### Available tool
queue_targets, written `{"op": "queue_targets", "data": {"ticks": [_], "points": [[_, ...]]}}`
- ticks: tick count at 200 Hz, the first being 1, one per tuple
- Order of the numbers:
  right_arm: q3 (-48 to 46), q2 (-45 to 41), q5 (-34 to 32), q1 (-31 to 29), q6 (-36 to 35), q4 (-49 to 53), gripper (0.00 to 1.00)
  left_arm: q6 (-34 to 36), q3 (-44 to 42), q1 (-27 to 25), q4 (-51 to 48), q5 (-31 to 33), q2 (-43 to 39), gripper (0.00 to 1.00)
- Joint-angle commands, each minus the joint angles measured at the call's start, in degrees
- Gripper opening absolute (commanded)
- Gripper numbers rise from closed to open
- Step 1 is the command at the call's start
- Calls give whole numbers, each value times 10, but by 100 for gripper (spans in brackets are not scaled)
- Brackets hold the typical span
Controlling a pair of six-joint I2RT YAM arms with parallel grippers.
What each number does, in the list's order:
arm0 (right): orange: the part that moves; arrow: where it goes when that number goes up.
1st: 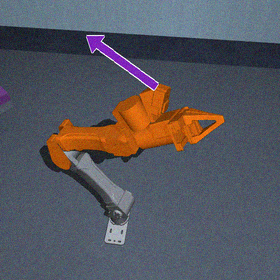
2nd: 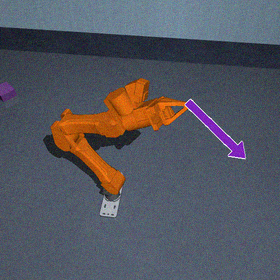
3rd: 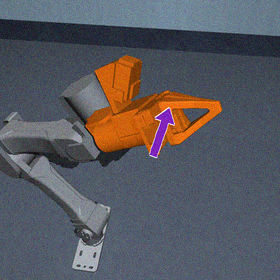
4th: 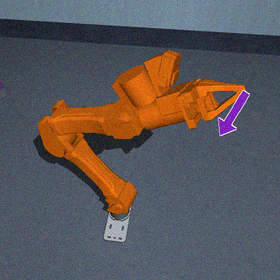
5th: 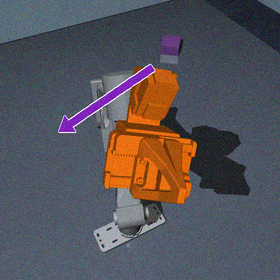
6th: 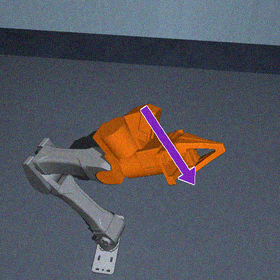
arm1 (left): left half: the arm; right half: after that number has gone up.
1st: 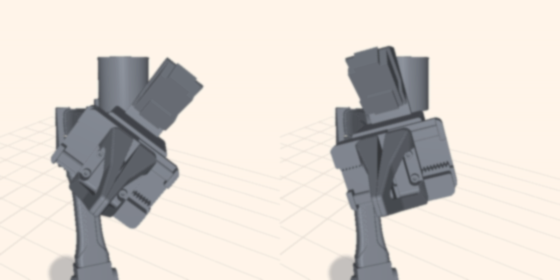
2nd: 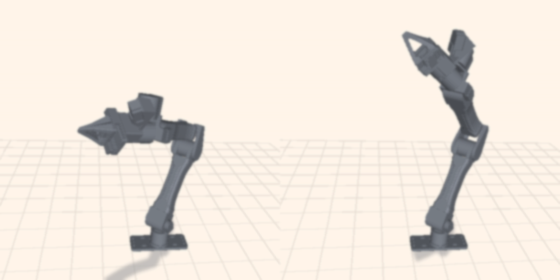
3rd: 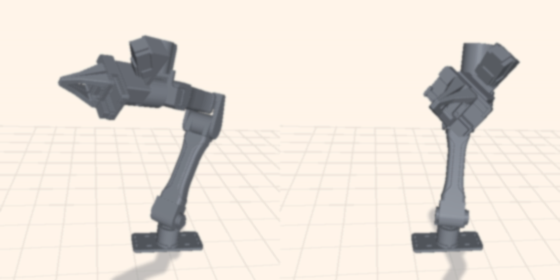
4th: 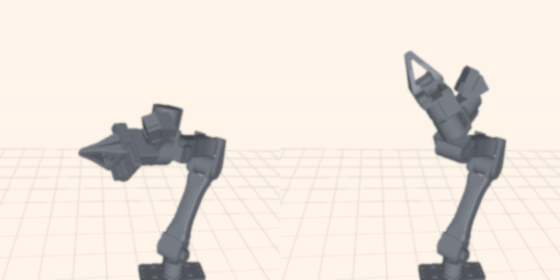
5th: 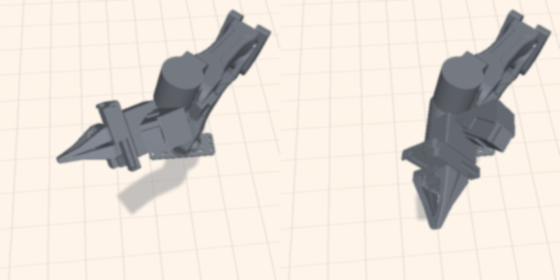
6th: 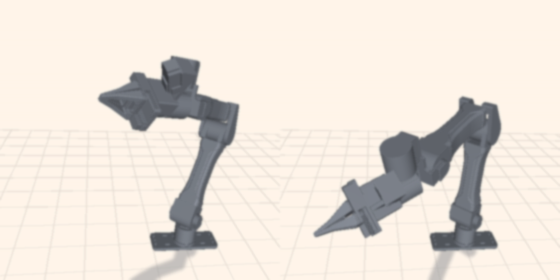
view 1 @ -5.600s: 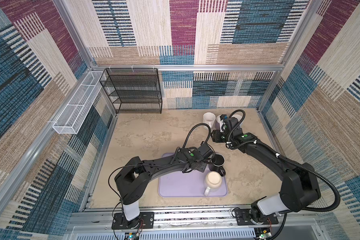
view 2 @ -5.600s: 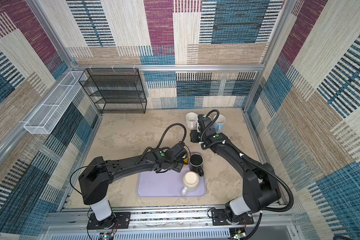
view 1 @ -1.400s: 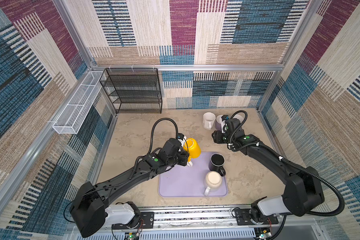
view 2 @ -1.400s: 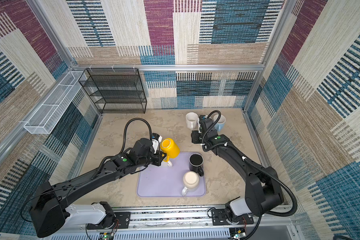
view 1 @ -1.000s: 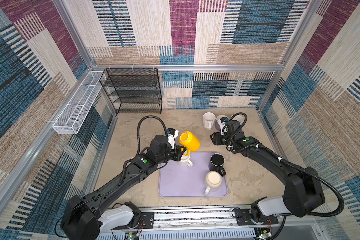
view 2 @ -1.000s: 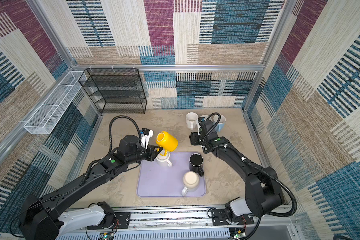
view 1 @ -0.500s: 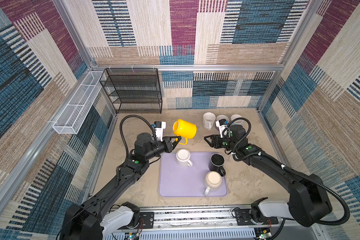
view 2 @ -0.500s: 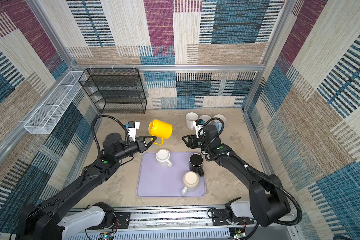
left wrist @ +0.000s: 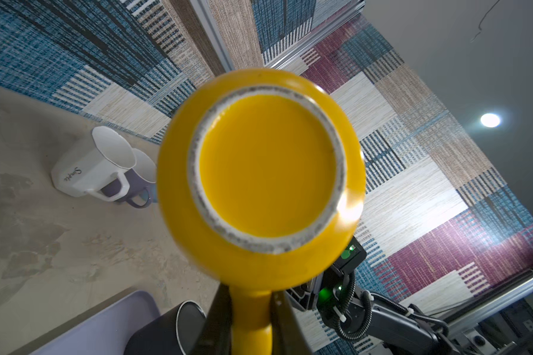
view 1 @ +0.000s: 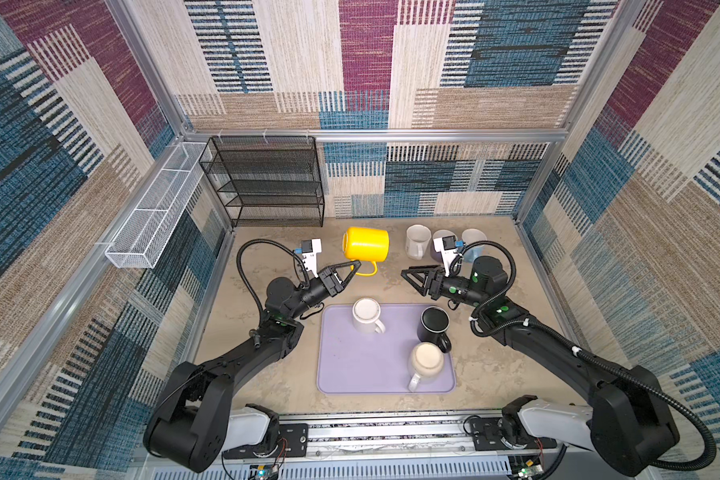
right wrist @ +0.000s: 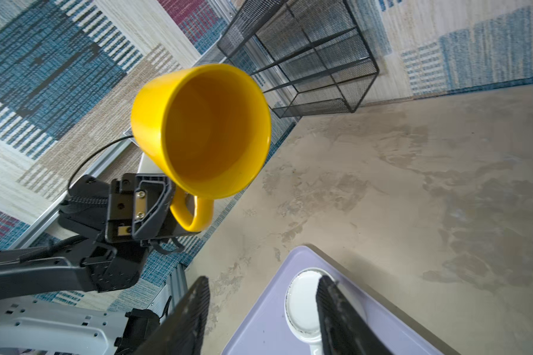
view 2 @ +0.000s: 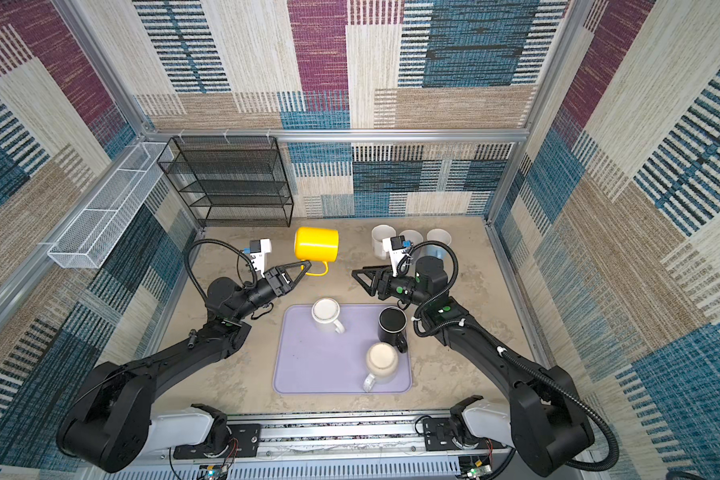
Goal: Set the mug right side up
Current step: 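Lift the yellow mug off the tray with the left gripper while the right approaches, then grasp the yellow mug's handle with the right gripper beside the left gripper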
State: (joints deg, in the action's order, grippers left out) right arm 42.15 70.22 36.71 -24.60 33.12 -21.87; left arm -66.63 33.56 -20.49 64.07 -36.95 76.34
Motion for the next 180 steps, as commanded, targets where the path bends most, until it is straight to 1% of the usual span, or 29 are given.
{"op": "queue_targets", "data": {"ticks": [1, 35, 72, 112, 143, 180], "points": [[2, 1, 19, -14, 29, -67, 59, -57, 8, 0, 166, -22, 14, 0], [5, 13, 11, -45, 42, -103, 59, -50, 1, 2, 166, -22, 0, 0], [-4, 27, -2, -71, 71, -183, 58, -43, -8, 1, 165, -22, -14, 0], [-21, 22, -25, -88, 93, -253, 57, -32, -16, 0, 166, -27, -33, 0], [-16, 33, -32, -98, 92, -271, 56, -19, -24, 0, 166, -31, -53, 0], [3, 54, -31, -116, 94, -291, 56, -18, -27, -1, 166, -34, -57, 0]]}}
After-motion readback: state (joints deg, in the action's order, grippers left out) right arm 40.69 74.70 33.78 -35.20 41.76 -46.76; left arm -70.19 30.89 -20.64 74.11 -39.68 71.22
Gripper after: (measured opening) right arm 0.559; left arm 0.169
